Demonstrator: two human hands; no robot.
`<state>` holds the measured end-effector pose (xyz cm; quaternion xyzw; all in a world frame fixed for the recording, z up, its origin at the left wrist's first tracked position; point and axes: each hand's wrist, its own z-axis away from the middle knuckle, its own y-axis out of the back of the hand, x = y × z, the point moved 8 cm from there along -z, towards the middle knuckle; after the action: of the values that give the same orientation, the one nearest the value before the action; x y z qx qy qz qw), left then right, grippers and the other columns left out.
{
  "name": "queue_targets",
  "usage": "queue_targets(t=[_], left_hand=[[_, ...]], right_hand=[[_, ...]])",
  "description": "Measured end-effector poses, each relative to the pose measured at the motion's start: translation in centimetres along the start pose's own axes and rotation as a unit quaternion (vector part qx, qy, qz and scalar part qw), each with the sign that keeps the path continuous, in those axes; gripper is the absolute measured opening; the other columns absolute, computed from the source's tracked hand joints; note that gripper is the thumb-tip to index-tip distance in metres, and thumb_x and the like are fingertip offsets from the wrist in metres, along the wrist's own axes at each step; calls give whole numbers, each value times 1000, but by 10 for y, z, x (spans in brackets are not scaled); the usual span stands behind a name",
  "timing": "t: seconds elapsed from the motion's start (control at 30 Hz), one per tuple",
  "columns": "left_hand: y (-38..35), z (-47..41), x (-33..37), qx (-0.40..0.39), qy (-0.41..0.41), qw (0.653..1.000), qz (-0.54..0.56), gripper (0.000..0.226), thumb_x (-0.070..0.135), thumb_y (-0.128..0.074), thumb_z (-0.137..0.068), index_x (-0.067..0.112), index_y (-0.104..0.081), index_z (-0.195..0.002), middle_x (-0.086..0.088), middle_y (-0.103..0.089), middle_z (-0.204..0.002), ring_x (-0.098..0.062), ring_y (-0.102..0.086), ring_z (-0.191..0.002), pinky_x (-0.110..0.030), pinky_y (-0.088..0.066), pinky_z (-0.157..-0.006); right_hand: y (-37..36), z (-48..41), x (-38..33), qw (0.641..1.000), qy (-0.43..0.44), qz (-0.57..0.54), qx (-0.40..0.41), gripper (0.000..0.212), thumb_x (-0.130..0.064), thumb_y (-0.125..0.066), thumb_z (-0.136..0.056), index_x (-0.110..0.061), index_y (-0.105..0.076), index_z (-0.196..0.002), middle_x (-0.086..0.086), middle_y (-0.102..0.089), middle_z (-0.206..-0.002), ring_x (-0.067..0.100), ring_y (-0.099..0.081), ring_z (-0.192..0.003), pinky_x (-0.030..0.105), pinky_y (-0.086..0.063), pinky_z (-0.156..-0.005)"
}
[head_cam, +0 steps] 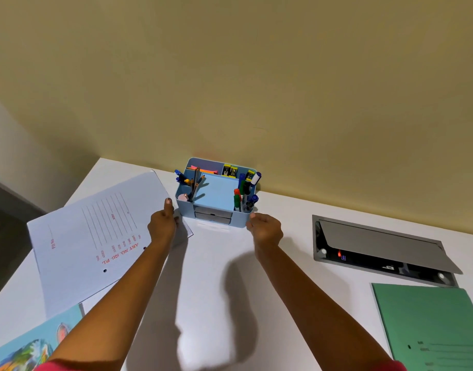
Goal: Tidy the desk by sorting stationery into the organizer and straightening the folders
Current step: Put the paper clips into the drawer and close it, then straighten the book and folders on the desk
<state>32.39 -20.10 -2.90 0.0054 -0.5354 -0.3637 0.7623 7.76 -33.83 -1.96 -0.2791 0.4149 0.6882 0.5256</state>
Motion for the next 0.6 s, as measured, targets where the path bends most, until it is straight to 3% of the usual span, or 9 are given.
queue_targets(t=[0.17, 0.4, 0.53, 0.6], left_hand=[[21, 45, -22, -7, -39, 998, 54, 50, 41, -34, -101, 4, -64, -115, -18, -65, -116, -32, -63, -102, -44, -48, -99], [60, 123, -81, 5, -53, 996, 65, 41, 39, -40, -99, 9, -67, -105, -5, -69, -105, -20, -67, -84, -32, -51, -84], [92, 158, -122, 44, -31, 997, 46, 36, 35, -43, -99, 8, -68, -105, -8, -70, -105, -26, -66, -93, -42, -50, -91], [115, 171, -143, 92, -20, 995, 21, 27, 27, -47, -98, 9, -67, -103, -11, -71, -104, -30, -65, -97, -38, -48, -88]], right_hand=[[13, 23, 21, 999, 8, 42, -15, 23, -19, -67, -88, -2, -69, -104, 16, -70, -108, 33, -66, -102, 43, -49, -100], [19, 92, 72, 992, 50, 92, -68, 8, -11, -66, -82, -11, -70, -88, 8, -73, -93, 30, -68, -91, 44, -53, -91], [1, 135, 103, 979, 90, 126, -135, 13, -10, -64, -79, -24, -67, -78, -2, -72, -80, 25, -68, -81, 40, -56, -82], [-13, 158, 116, 962, 131, 162, -175, 18, -12, -62, -79, -30, -65, -76, -10, -69, -79, 16, -67, -79, 33, -55, -78]])
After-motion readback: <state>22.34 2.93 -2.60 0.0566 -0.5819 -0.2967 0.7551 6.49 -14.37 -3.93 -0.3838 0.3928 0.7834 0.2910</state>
